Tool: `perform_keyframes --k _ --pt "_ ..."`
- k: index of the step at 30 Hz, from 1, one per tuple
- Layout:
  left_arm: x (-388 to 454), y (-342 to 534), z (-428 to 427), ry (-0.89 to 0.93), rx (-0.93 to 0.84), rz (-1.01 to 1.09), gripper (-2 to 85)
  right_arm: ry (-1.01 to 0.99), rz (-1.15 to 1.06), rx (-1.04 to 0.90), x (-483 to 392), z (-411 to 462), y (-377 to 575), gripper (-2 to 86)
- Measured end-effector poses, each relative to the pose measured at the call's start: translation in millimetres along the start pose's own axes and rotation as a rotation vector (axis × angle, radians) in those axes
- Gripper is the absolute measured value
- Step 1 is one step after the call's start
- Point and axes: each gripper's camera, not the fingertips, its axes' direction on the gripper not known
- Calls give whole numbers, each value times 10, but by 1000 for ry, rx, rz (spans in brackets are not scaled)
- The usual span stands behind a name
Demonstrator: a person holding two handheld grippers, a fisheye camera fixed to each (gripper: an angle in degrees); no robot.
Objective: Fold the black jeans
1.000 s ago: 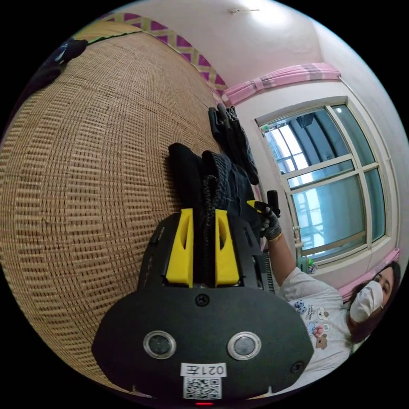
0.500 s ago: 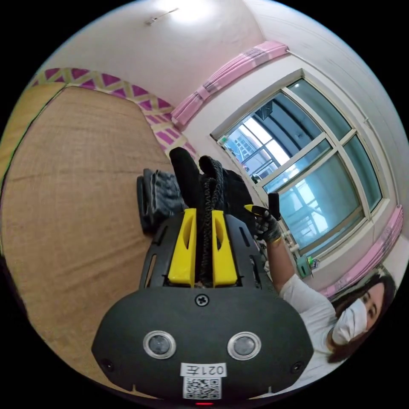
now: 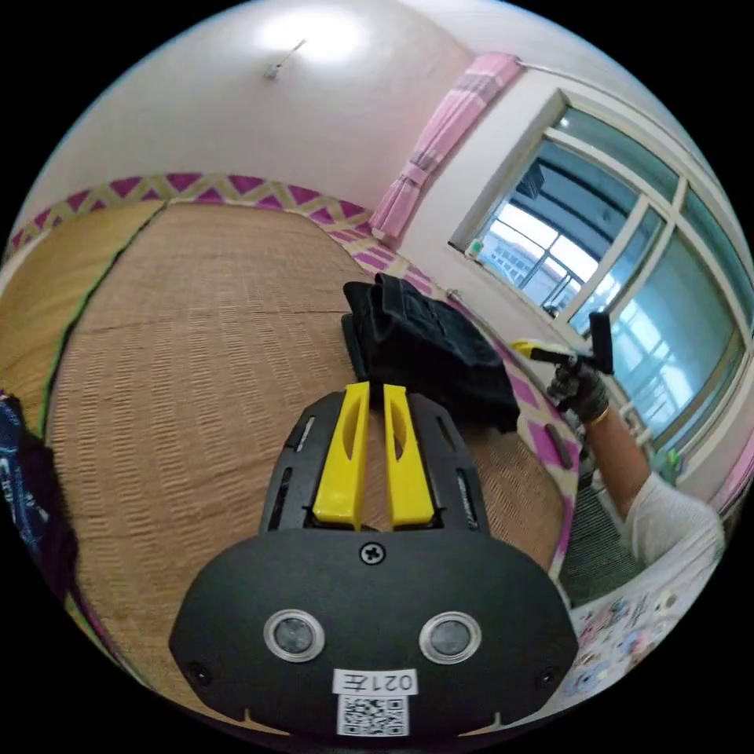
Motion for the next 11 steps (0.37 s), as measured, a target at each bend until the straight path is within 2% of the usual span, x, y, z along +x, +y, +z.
perform_keyframes --k 2,4,8,11 --pt "127 417 -384 -88 13 59 66 -77 -136 -13 -586 180 16 97" --pt "123 742 -658 -89 7 35 68 -152 -277 1 -1192 394 41 98" --pt "83 1535 -1378 -235 71 -85 1 -252 -561 26 -2622 1102 97 102" --pt "36 2053 -1876 -349 127 -198 -7 -269 -718 -14 -3603 1698 60 99"
